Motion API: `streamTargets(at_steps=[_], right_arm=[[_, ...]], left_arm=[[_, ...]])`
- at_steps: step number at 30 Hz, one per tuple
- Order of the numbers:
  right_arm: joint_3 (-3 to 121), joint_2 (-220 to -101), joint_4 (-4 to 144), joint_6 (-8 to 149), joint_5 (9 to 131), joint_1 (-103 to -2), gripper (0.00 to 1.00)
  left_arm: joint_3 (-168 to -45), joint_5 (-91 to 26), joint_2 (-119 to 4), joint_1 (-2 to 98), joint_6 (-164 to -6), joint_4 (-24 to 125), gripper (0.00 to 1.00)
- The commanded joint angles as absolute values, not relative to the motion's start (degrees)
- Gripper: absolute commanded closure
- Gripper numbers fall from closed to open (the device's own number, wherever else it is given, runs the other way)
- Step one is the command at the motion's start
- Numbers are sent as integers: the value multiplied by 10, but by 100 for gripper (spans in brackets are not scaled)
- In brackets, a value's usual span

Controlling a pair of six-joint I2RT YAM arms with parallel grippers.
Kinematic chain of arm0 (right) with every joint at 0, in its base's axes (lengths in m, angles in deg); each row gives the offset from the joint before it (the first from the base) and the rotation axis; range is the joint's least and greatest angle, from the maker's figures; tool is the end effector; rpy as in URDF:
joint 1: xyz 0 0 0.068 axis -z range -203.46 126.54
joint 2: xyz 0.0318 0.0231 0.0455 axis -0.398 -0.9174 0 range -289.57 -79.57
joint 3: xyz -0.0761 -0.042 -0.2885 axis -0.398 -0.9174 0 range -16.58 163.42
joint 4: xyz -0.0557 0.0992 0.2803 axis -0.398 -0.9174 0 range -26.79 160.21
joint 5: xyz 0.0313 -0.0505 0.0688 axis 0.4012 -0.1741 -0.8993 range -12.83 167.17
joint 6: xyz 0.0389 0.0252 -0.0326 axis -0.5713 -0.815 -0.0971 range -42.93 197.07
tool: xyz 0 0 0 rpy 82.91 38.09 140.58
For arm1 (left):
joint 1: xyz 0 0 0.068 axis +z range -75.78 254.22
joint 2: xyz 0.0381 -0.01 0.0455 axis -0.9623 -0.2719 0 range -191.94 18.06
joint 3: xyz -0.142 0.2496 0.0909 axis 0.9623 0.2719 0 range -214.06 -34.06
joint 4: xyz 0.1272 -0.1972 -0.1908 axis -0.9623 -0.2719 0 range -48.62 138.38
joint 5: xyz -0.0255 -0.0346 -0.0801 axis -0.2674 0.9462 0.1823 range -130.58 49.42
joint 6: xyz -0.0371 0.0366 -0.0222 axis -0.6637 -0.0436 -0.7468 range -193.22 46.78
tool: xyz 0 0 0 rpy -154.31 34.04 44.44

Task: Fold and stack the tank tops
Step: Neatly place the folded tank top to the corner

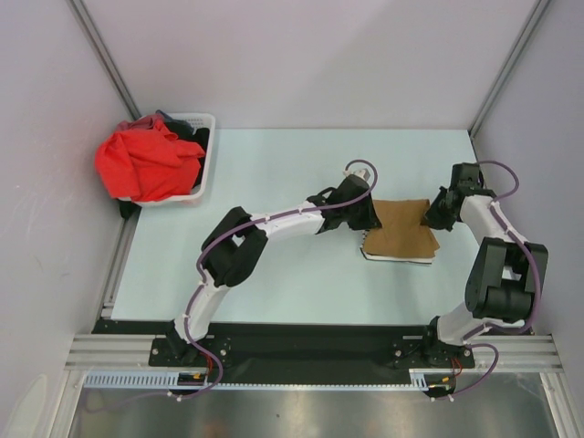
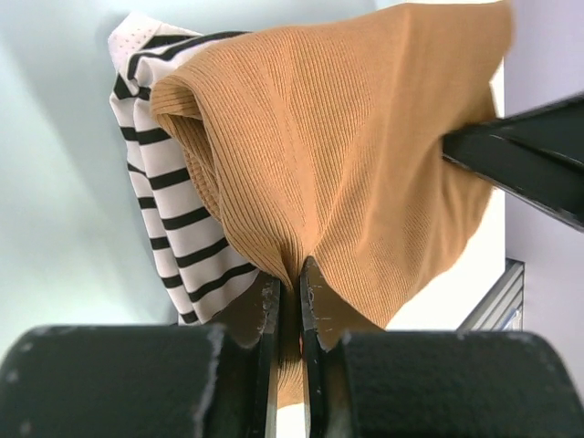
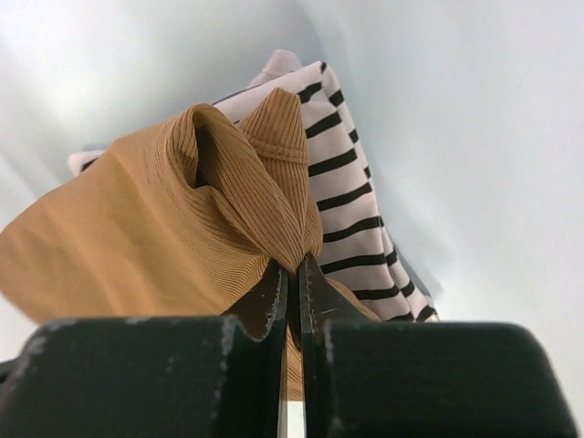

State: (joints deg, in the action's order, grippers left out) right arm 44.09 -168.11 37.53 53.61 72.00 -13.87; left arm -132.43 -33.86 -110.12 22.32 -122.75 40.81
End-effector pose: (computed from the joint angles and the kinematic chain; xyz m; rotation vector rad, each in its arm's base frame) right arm 0.3469 -0.0550 0.2262 0.7192 2.5351 0.2016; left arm 0.3488 -0.4524 0.1839 0.1217 2.4479 -1.0285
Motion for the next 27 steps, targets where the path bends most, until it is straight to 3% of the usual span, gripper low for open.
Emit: streamTargets(at_steps=[1, 5, 6, 8, 9, 10, 12, 13, 15, 16, 22, 26, 27], right_arm=[[467, -1711, 395, 542, 737, -130, 95], [454, -1728, 406, 536, 735, -129, 93], [447, -1725, 409, 533, 741, -129, 83], [435, -1717, 414, 525, 771, -128, 76], [435, -1715, 411, 522, 795, -127, 67], [439, -1711, 404, 519, 831, -126, 63], [443, -1705, 401, 516, 851, -124, 59], [448, -1697, 396, 515, 857, -123, 58], [452, -1687, 395, 510, 876, -123, 52], [456, -1677, 390, 509, 886, -123, 48], [433, -1582, 406, 504, 858, -123, 50], [402, -1515, 439, 506, 716, -123, 63], [392, -1508, 444, 502, 686, -123, 72]], left_arm=[[-1351, -319, -1068, 225, -1236, 394, 99], [-1347, -320, -1089, 230, -1230, 394, 94], [-1344, -320, -1094, 233, -1230, 397, 93], [-1339, -324, -1108, 238, -1226, 397, 88], [-1337, -328, -1112, 240, -1223, 395, 84], [-1334, -331, -1112, 243, -1221, 392, 68], [-1326, -364, -1104, 242, -1206, 382, 50], [-1319, -385, -1089, 239, -1201, 376, 35], [-1316, -432, -1073, 236, -1181, 361, 18], [-1324, -442, -1061, 235, -1174, 351, 14], [-1338, -508, -1003, 231, -1136, 306, 17], [-1332, -479, -979, 220, -1128, 332, 32], [-1330, -460, -979, 218, -1131, 358, 36]])
